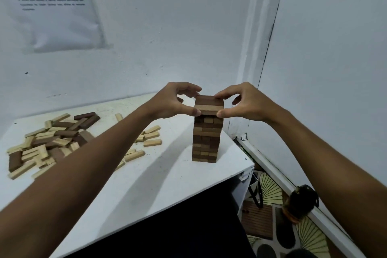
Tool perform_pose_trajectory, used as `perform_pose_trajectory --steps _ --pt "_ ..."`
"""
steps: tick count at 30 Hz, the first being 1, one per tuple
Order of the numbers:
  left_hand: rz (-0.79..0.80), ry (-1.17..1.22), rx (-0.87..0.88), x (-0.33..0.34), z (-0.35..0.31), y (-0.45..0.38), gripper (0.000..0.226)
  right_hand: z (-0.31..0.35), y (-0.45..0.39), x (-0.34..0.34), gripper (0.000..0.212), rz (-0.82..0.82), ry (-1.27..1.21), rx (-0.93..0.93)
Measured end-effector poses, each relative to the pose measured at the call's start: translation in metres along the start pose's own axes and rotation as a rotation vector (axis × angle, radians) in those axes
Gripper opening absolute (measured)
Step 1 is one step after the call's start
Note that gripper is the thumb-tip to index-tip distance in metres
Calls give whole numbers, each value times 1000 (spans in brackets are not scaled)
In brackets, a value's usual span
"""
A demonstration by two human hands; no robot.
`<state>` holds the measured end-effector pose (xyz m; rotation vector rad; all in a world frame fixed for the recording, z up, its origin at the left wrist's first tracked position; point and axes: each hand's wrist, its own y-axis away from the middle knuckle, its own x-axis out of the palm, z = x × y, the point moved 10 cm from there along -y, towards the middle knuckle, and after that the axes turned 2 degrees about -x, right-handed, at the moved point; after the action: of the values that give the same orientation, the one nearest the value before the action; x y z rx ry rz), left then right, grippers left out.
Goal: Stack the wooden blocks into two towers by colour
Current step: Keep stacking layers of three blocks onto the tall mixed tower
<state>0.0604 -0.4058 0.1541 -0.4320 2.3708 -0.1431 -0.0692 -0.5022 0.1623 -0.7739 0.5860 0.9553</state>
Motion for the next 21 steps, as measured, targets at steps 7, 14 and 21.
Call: perform_pose_trajectory --steps 7,14,21 --pt "6 -12 -11 3 6 -3 78 -8 -1 3 55 0 -9 12" --pt "3 -19 -10 7 7 -4 73 -13 0 4 51 2 -4 19" --pt "12 -21 -18 8 11 -3 72 -15 0 9 62 21 -4 31"
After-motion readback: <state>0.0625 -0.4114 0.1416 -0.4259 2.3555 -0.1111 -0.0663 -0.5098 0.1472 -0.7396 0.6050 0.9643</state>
